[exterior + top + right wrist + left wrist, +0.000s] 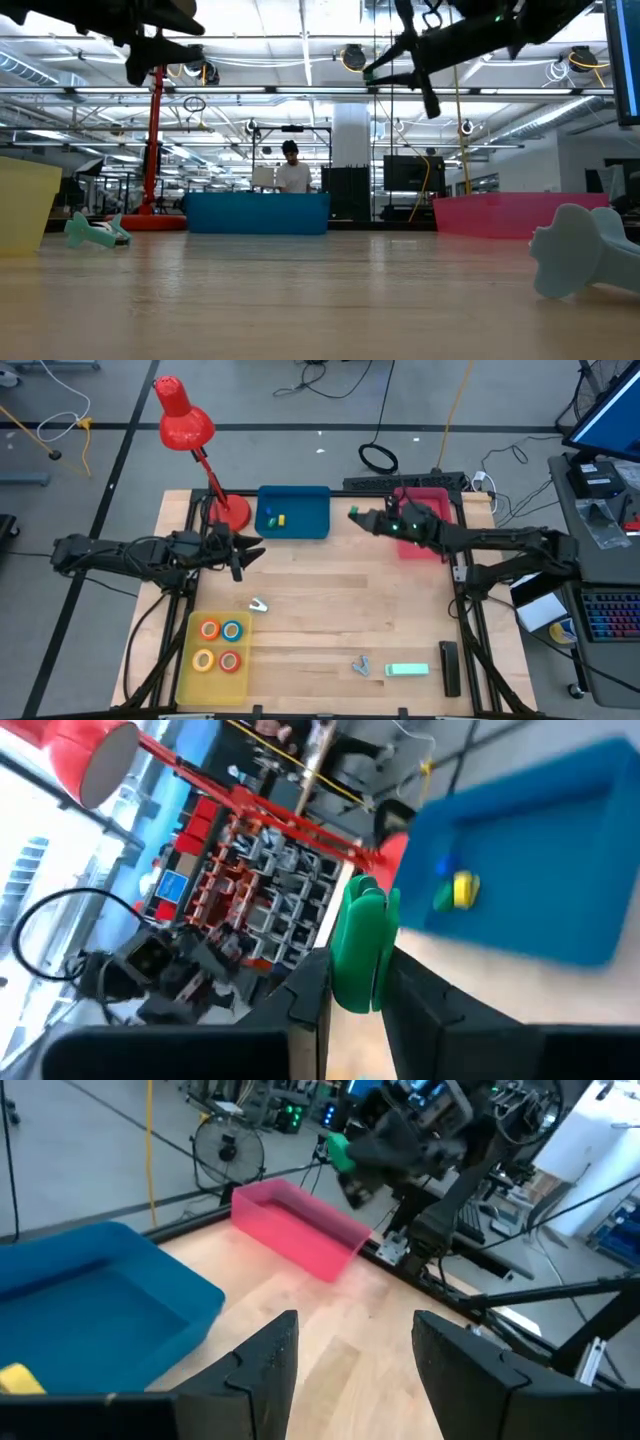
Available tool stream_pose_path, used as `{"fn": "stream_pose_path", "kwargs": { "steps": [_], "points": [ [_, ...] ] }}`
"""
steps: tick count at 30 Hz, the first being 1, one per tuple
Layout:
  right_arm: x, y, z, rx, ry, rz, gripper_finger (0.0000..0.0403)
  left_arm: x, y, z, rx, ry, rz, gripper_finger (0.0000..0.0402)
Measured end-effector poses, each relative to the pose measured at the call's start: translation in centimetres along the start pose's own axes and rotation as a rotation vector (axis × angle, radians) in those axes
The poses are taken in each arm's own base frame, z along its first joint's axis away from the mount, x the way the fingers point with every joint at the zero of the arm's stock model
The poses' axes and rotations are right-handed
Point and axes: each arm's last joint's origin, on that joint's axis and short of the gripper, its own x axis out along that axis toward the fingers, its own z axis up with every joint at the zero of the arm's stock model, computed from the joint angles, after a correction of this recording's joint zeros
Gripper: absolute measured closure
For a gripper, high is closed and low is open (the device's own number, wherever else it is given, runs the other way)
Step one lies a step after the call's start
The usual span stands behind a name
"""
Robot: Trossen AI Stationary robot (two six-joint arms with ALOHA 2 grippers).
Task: Pick and place Stapler, Stapler remover, tape
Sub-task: Put the green stapler into the blue bin
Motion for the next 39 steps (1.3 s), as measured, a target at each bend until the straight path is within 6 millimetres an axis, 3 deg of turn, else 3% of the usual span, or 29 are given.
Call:
{"fn": "stream_pose_path", "kwargs": {
  "steps": [3, 7, 14, 19, 30, 39],
  "points": [
    [1.2, -1.1, 1.2, -0.05, 0.013, 0.014, 0.0347, 0.8, -0.2, -0.2, -0.033, -0.002, 0.001, 0.0204],
    [3.1, -1.0, 2.8, -0.104, 0.103, 0.064, 0.0347, 2.1, -0.2, -0.1, -0.062, -0.063, 0.063, 0.0204],
    [6.7, 1.0, 4.4, -0.297, 0.238, 0.203, 0.0347, 4.4, 0.5, 1.0, -0.091, -0.209, 0.111, 0.0204],
    [8.5, 2.4, 5.0, -0.429, 0.308, 0.243, 0.0347, 6.2, 1.1, 2.2, -0.103, -0.206, 0.107, 0.0204],
    [10.0, 2.5, 3.3, -0.488, 0.47, 0.279, 0.0347, 10.7, 2.4, 5.9, -0.097, -0.124, -0.046, 0.0204],
    [9.9, 2.9, 2.5, -0.509, 0.498, 0.307, 0.0347, 13.1, 4.7, 5.8, -0.248, -0.023, -0.09, 0.0204]
  ]
}}
